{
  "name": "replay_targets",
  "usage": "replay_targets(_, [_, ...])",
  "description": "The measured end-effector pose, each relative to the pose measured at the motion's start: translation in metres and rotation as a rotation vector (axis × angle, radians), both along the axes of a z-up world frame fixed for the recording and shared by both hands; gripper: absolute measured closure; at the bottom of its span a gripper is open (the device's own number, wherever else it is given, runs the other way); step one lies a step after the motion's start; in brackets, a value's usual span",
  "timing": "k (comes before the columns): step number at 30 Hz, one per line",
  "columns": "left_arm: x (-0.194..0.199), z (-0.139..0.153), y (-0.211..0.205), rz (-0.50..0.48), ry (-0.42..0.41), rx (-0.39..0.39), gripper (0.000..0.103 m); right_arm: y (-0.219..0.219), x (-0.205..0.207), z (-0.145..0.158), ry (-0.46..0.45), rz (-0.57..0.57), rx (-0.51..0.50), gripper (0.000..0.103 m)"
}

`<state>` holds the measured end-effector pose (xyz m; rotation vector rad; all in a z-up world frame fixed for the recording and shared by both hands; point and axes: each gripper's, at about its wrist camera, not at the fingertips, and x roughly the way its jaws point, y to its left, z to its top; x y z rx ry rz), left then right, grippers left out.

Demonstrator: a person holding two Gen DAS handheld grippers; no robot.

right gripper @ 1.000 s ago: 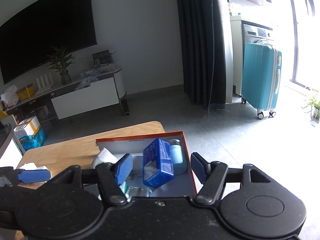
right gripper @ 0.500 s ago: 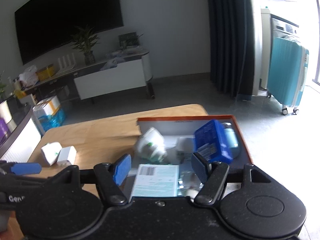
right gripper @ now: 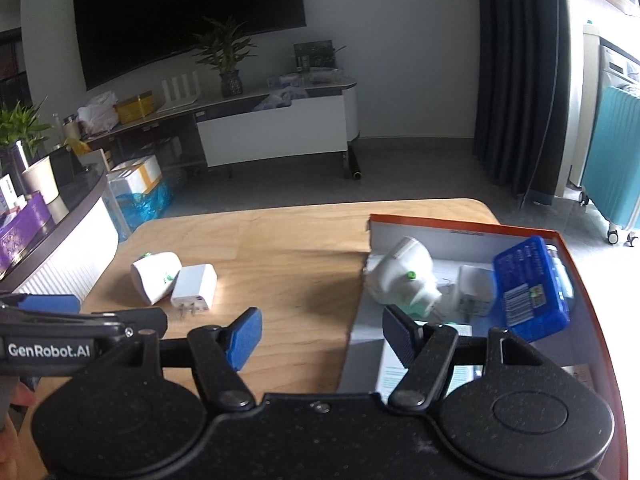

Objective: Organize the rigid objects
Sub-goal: 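Move both open tools back to the white socket adapter and USB charger, then close the left tool on the white socket adapter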

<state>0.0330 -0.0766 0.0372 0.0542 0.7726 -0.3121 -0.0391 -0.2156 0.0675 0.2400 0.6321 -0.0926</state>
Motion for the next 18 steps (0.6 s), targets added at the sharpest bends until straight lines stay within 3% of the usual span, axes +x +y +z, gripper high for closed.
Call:
replay_targets(13, [0.052, -0.034, 0.049, 0.076, 0.05, 0.007, 0.0, 0.043, 0.041, -0.023, 0.05, 0.131, -0.003, 0.023])
replay_targets(18, [0.082, -0.05, 0.053, 0.059, 0.066, 0.03, 0.0, 0.053, 0.059, -0.033, 0.057, 0.161, 0.007, 0.023])
